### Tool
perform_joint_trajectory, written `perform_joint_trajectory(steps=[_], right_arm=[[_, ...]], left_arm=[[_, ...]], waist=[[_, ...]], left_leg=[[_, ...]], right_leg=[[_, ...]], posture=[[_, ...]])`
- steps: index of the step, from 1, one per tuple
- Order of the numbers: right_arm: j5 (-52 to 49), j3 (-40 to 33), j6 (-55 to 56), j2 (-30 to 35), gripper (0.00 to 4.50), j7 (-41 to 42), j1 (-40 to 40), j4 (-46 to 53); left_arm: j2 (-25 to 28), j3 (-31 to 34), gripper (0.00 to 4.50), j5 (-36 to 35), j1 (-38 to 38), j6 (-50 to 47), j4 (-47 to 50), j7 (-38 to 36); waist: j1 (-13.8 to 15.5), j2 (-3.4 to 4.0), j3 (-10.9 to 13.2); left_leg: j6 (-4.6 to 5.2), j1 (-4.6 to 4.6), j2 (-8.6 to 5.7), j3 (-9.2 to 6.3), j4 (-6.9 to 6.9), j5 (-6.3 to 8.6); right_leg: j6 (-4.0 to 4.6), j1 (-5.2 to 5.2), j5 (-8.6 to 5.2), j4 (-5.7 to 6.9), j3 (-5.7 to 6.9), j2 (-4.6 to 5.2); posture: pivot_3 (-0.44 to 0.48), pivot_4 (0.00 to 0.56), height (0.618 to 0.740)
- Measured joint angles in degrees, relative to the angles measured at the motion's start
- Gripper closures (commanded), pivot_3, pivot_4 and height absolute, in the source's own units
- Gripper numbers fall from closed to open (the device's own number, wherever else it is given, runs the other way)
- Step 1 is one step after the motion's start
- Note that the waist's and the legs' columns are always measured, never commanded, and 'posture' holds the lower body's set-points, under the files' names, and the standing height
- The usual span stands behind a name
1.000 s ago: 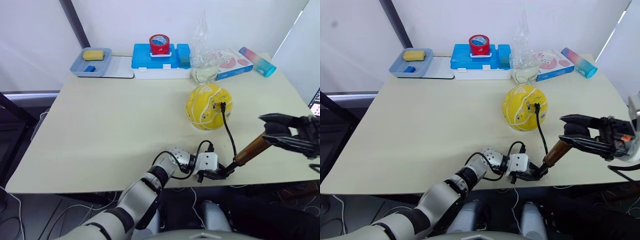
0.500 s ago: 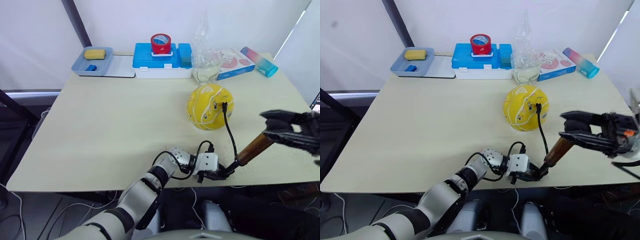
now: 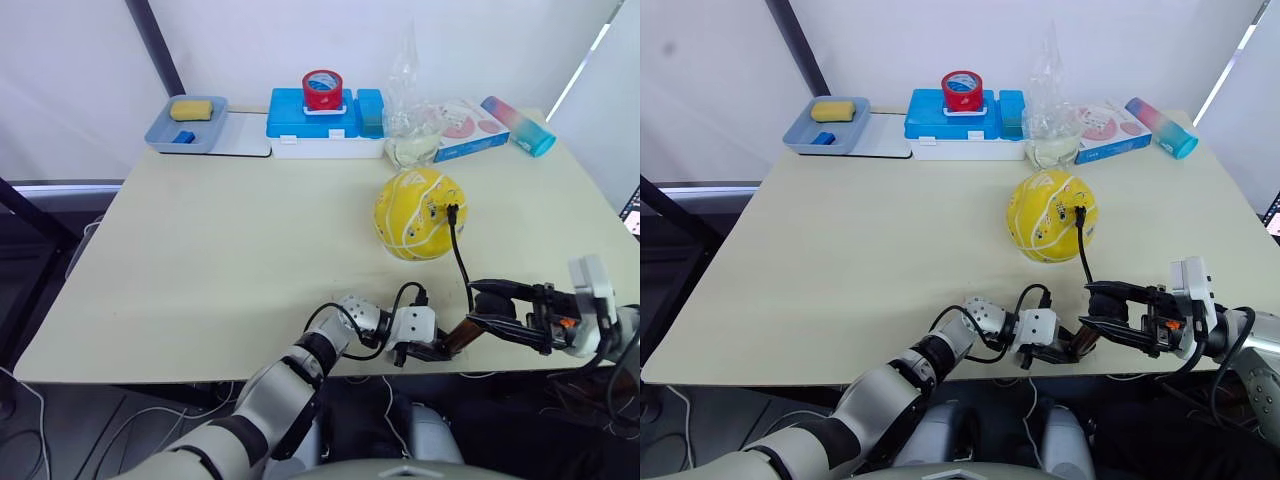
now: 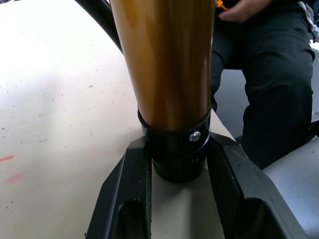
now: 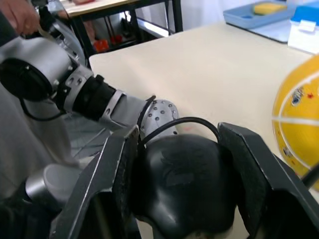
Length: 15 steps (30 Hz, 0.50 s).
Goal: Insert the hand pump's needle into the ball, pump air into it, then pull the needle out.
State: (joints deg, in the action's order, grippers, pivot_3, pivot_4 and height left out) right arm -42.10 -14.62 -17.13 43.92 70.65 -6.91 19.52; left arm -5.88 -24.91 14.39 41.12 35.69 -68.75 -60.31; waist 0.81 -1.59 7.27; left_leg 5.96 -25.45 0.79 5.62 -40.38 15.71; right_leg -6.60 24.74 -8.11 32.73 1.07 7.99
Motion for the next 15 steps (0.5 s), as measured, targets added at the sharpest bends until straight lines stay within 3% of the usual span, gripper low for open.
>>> perform_joint_trajectory(steps=[6, 15], right_arm=[[-2.03, -1.93, -2.76, 2.64, 2.46, 0.17, -0.69, 1.35], [-19.29, -16.13, -16.29, 11.44, 2.46, -2.66, 2.0, 6.87]], left_arm=[[-0.21, -0.26, 3.4, 0.04, 0.01, 0.0, 0.04, 0.11], [-0.26, -0.25, 3.4, 0.0, 0.09, 0.04, 0.07, 0.03]], waist=[[0.11, 0.11, 0.06], [0.19, 0.35, 0.14]], left_leg=[[-0.03, -0.01, 0.0, -0.13, 0.0, -0.01], [-0.09, -0.08, -0.01, -0.34, 0.0, -0.05]], right_leg=[[0.07, -0.03, -0.01, 0.0, 0.4, 0.13], [0.16, -0.06, -0.01, -0.01, 0.7, 0.18]], posture=[[0.0, 0.15, 0.739], [0.0, 0.15, 0.739]])
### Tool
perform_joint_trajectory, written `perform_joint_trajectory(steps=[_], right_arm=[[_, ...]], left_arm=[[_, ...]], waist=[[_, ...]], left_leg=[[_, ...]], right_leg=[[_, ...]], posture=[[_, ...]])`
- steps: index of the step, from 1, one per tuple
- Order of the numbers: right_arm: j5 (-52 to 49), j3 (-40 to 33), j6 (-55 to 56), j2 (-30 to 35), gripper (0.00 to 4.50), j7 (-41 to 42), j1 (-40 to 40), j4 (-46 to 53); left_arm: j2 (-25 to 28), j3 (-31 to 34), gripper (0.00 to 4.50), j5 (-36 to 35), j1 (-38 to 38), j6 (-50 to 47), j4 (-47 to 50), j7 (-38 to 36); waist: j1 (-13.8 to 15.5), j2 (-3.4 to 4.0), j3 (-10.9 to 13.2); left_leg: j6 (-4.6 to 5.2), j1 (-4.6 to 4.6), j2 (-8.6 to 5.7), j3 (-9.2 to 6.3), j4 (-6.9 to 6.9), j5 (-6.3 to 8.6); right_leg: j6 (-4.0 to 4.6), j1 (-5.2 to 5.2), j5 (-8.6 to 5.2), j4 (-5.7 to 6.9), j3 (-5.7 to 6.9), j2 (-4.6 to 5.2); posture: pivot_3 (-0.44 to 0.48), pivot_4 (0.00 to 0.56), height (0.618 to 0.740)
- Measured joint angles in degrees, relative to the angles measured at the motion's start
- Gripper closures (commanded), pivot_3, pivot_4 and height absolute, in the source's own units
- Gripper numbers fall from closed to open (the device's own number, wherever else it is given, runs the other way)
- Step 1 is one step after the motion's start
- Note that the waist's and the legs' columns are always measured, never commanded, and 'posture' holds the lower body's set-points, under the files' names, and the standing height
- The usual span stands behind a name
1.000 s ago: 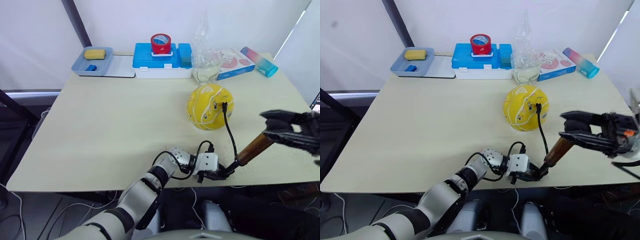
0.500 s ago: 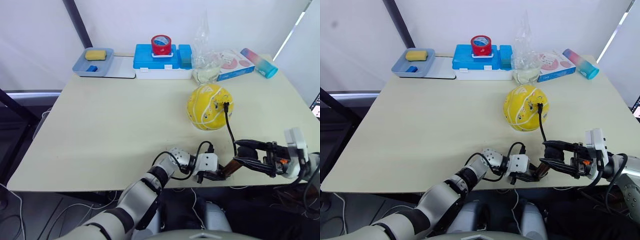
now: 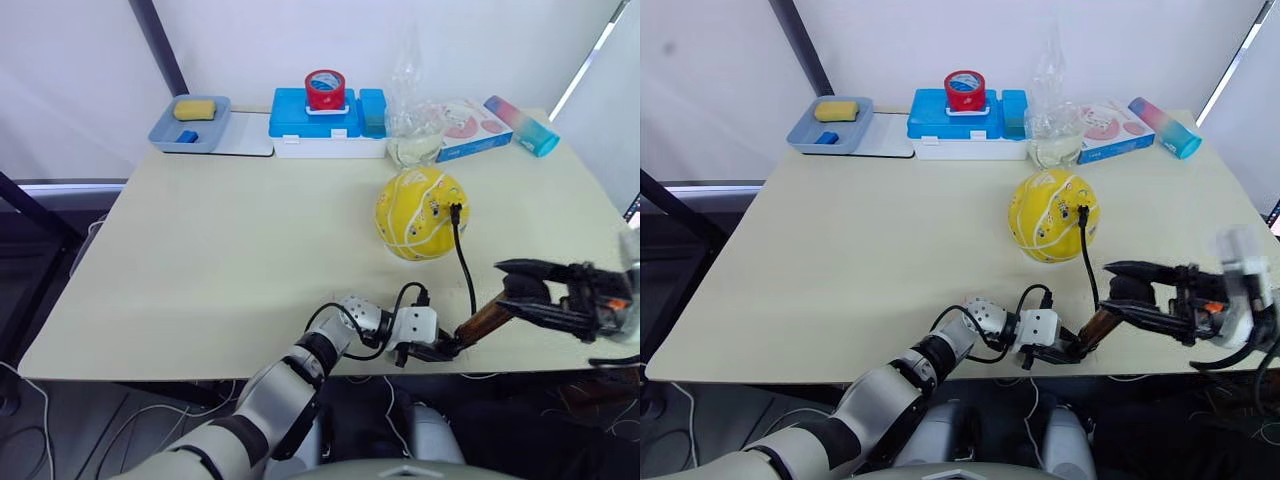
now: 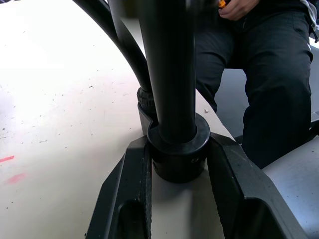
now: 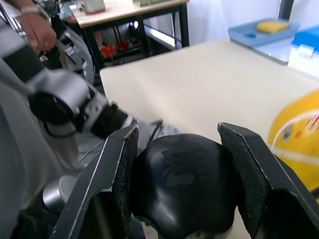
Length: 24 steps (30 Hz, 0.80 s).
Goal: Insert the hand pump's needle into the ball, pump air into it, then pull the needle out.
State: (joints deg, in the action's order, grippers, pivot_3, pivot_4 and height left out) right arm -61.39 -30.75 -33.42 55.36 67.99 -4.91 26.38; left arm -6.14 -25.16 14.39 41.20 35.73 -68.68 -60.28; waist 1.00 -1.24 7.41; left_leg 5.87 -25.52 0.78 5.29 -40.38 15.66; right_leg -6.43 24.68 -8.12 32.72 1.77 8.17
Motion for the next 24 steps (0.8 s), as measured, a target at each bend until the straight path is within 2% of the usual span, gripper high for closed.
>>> perform_joint_trajectory(steps=[3, 8, 12, 20, 21, 24], right_arm=[[-4.81, -4.42, -4.14, 2.6, 2.46, -0.83, 1.61, 0.06], [-9.33, -7.08, -9.02, 6.24, 2.46, -2.3, 5.81, -1.01], [-9.0, -7.07, -9.45, 5.39, 2.46, -2.69, 5.94, -0.43], [3.85, 1.8, -0.1, -3.0, 2.46, -1.05, -1.51, -0.07], [9.97, 6.06, 5.36, -5.76, 2.46, -0.01, -4.13, -1.35], [15.24, 10.23, 10.71, -9.17, 2.46, 0.26, -5.42, -3.35]], left_arm=[[-0.02, 0.02, 3.4, -0.03, -0.01, -0.03, -0.02, -0.03], [-0.15, 0.33, 3.4, -0.23, -0.02, -0.32, -0.08, -0.34], [-0.4, 0.41, 3.4, -0.46, -0.03, -0.73, -0.18, -0.6], [-0.51, 0.35, 3.4, -0.47, 0.49, -1.85, 0.04, -0.9], [-0.64, -0.17, 3.4, 0.09, 0.79, -2.91, 0.08, -0.84], [-0.79, -0.24, 3.4, 0.27, 0.75, -3.01, 0.04, -0.47]], waist=[[0.01, 0.0, 0.0], [-0.03, 0.07, 0.0], [0.06, 0.07, 0.0], [0.06, -0.05, -0.1], [0.17, -0.12, -0.27], [0.32, -0.14, -0.31]], left_leg=[[-0.03, -0.03, 0.0, -0.09, 0.0, -0.02], [-0.05, -0.06, -0.01, -0.15, 0.0, -0.04], [-0.01, -0.11, -0.03, -0.21, 0.0, -0.09], [-0.07, -0.07, -0.04, -0.36, -0.04, -0.12], [-0.07, -0.06, -0.07, -0.46, -0.05, -0.14], [-0.1, -0.05, -0.09, -0.5, -0.09, -0.15]], right_leg=[[0.03, -0.02, -0.02, 0.0, 0.09, 0.0], [0.06, 0.0, -0.03, 0.0, 0.14, 0.01], [0.08, 0.0, -0.05, 0.0, 0.2, 0.0], [0.1, -0.1, -0.06, 0.05, 0.32, -0.03], [0.1, -0.15, -0.07, 0.05, 0.4, -0.04], [0.12, -0.2, -0.08, 0.06, 0.45, -0.01]], posture=[[0.0, 0.15, 0.739], [0.0, 0.15, 0.739], [0.0, 0.15, 0.739], [0.0, 0.15, 0.739], [0.0, 0.15, 0.739], [0.0, 0.15, 0.739]])
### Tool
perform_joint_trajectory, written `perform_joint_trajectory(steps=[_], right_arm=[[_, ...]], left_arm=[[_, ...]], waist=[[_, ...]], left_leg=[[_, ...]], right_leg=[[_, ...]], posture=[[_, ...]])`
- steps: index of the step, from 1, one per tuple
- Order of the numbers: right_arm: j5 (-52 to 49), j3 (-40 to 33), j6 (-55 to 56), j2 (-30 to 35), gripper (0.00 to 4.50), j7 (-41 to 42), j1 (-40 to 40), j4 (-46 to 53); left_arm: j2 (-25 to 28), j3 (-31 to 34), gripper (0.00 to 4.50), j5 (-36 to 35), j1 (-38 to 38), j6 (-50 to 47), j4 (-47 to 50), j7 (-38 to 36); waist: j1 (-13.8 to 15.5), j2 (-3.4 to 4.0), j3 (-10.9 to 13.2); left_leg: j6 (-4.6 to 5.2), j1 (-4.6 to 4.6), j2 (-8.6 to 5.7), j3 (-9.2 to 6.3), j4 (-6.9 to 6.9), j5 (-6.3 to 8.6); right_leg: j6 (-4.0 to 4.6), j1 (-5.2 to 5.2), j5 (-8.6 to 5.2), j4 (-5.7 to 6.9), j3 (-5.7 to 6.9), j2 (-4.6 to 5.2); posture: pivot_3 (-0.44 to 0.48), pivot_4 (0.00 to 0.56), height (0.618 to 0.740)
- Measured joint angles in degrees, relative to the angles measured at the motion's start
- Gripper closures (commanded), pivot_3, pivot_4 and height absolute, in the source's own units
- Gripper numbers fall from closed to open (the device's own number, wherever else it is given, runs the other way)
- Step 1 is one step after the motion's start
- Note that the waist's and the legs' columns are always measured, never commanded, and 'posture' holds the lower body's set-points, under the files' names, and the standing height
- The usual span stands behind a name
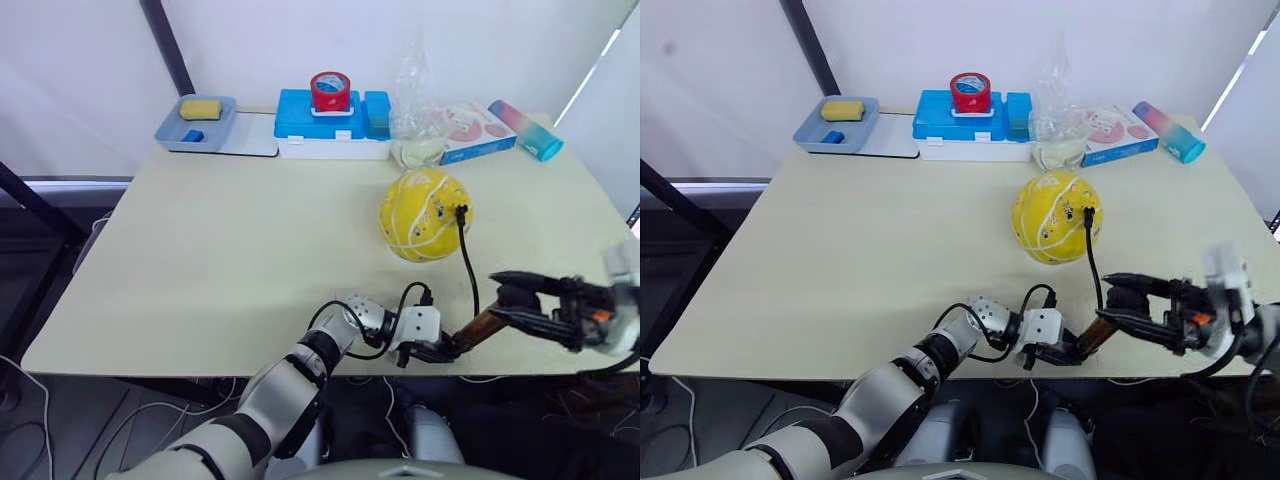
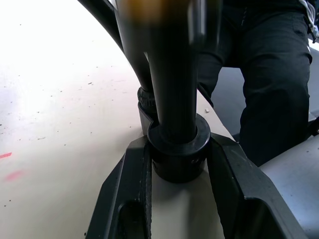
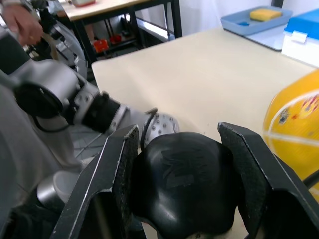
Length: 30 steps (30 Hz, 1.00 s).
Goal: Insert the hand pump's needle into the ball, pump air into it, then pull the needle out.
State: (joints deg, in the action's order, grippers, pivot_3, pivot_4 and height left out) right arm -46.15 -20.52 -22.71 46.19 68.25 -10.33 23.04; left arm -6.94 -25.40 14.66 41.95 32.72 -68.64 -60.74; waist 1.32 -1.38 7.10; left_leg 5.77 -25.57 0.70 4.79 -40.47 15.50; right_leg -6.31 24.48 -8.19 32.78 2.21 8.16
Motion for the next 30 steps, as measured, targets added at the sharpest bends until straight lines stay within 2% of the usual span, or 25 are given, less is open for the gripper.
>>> perform_joint_trajectory(steps=[3, 8, 10, 14, 20, 24, 30], right_arm=[[2.97, 2.85, 3.78, -2.56, 2.46, 0.15, 0.05, -1.67], [2.45, 2.56, 4.02, -3.6, 2.46, 0.16, -0.07, -1.62], [0.97, 1.6, 2.34, -1.88, 2.46, 0.3, -0.06, -1.49], [-7.62, -4.88, -4.59, 4.17, 2.46, 0.43, 1.44, 0.74], [-22.72, -14.14, -15.34, 11.82, 2.46, -2.92, 8.28, 2.48], [-26.33, -16.5, -19.97, 15.51, 2.46, -4.03, 11.35, 1.67], [-27.07, -17.18, -24.08, 16.77, 2.46, -4.26, 12.54, -0.41]], left_arm=[[0.02, 0.06, 3.4, 0.03, -0.11, 0.11, -0.03, 0.06], [0.16, 0.13, 3.4, -0.07, -0.19, 0.41, -0.03, -0.02], [0.2, 0.12, 3.4, -0.07, -0.17, 0.7, 0.0, -0.04], [0.34, 0.19, 3.4, -0.29, -0.13, 0.97, 0.08, -0.29], [0.55, 0.21, 3.4, -0.34, -0.13, 1.08, 0.07, -0.38], [0.55, 0.2, 3.4, -0.34, -0.01, 1.1, 0.02, -0.32], [0.47, 0.16, 3.4, -0.33, 0.01, 1.33, 0.04, -0.2]], waist=[[0.01, 0.04, -0.03], [-0.03, 0.07, 0.0], [-0.03, 0.18, 0.06], [-0.01, 0.36, 0.15], [-0.15, 0.36, 0.16], [-0.17, 0.35, 0.17], [-0.16, 0.4, 0.2]], left_leg=[[-0.01, 0.01, 0.0, -0.03, 0.0, 0.0], [-0.02, 0.0, 0.01, -0.05, 0.0, 0.0], [-0.03, -0.01, 0.0, -0.04, 0.0, 0.0], [-0.03, -0.02, 0.01, -0.05, 0.01, 0.0], [-0.05, -0.03, 0.03, -0.08, 0.01, 0.02], [-0.04, -0.04, 0.03, -0.08, 0.01, 0.01], [-0.01, -0.09, 0.01, -0.07, 0.01, -0.01]], right_leg=[[0.0, -0.01, 0.0, 0.0, 0.01, 0.0], [0.0, 0.0, 0.0, 0.0, 0.03, 0.0], [0.0, 0.0, 0.0, 0.0, 0.02, 0.01], [0.01, 0.02, 0.0, 0.0, 0.03, 0.01], [0.05, 0.03, -0.02, -0.01, 0.04, 0.0], [0.05, 0.03, -0.02, -0.01, 0.05, 0.01], [0.05, 0.09, -0.02, -0.01, 0.05, 0.03]], posture=[[0.0, 0.15, 0.739], [0.0, 0.15, 0.739], [0.0, 0.15, 0.739], [0.0, 0.15, 0.739], [0.0, 0.15, 0.739], [0.0, 0.15, 0.739], [0.0, 0.15, 0.739]])
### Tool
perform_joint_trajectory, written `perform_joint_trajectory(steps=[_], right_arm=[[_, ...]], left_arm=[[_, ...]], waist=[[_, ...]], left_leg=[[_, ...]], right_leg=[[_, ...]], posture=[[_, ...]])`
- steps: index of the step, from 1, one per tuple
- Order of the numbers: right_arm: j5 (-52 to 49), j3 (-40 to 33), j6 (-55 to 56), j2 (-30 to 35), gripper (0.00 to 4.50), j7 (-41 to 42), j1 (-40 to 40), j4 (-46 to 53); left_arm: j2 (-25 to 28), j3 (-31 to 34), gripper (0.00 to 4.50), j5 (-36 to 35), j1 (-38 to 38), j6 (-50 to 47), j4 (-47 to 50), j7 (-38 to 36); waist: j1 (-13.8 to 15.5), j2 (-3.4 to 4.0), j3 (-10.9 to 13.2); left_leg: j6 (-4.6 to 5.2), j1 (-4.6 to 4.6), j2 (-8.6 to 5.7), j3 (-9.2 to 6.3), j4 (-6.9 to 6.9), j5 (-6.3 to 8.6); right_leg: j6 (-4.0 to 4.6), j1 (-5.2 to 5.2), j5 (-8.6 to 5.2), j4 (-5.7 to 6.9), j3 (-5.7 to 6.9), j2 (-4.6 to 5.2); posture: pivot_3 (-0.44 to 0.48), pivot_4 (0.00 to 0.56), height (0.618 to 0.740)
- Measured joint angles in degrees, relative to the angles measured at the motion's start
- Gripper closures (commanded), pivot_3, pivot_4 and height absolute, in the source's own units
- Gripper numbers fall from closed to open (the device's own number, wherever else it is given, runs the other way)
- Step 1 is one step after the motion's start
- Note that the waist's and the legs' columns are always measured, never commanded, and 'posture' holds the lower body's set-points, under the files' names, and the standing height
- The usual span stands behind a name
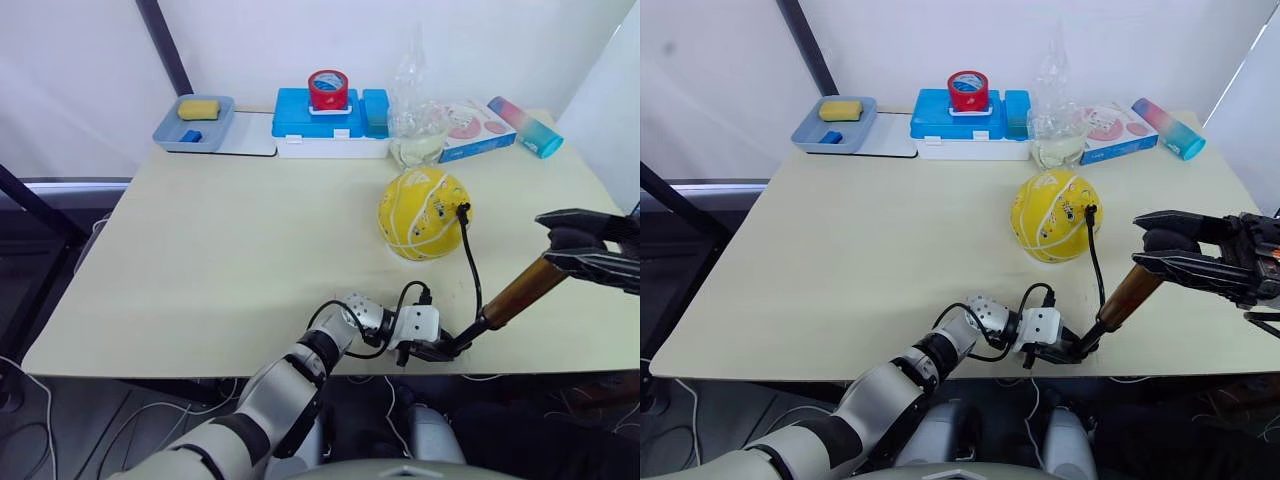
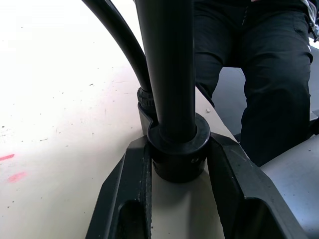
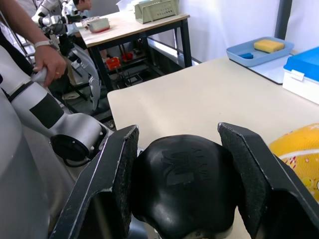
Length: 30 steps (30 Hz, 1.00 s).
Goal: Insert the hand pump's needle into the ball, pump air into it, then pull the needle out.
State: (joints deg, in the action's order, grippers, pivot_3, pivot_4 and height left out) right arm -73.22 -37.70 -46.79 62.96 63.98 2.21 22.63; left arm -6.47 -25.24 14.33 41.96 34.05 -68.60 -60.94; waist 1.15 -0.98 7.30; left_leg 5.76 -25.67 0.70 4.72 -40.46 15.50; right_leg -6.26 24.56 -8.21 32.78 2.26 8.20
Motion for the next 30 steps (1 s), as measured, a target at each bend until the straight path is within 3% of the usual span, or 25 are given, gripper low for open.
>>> perform_joint_trajectory(steps=[5, 19, 23, 30], right_arm=[[3.65, 0.62, 2.17, -2.92, 2.46, 1.33, -2.15, 2.12], [28.93, 18.71, 24.71, -16.47, 2.46, 4.81, -11.68, 1.01], [28.21, 18.55, 24.19, -16.44, 2.46, 4.6, -11.9, 1.12], [14.24, 7.19, 13.8, -9.85, 2.46, 3.04, -10.18, 3.65]], left_arm=[[-0.01, -0.14, 3.4, 0.11, -0.18, 0.08, -0.09, 0.45], [0.02, -0.23, 3.4, 0.38, -0.15, 0.22, -0.27, 0.81], [0.07, -0.23, 3.4, 0.38, -0.14, 0.29, -0.21, 0.71], [0.16, -0.14, 3.4, 0.34, -0.38, 0.55, 0.03, 0.65]], waist=[[0.01, -0.09, -0.04], [-0.01, -0.21, -0.15], [0.01, -0.18, -0.14], [0.0, -0.08, -0.07]], left_leg=[[0.0, 0.01, 0.01, -0.04, 0.0, 0.0], [-0.03, 0.06, -0.01, -0.08, -0.02, -0.03], [-0.04, 0.06, 0.0, -0.09, -0.01, -0.02], [-0.07, 0.05, 0.01, -0.11, -0.01, -0.01]], right_leg=[[0.0, -0.03, 0.0, 0.0, 0.02, -0.04], [-0.01, -0.1, 0.0, 0.02, 0.06, -0.06], [0.0, -0.09, 0.0, 0.02, 0.06, -0.05], [0.0, -0.09, 0.0, 0.02, 0.07, -0.03]], posture=[[0.0, 0.15, 0.739], [0.0, 0.15, 0.739], [0.0, 0.15, 0.739], [0.0, 0.15, 0.739]])
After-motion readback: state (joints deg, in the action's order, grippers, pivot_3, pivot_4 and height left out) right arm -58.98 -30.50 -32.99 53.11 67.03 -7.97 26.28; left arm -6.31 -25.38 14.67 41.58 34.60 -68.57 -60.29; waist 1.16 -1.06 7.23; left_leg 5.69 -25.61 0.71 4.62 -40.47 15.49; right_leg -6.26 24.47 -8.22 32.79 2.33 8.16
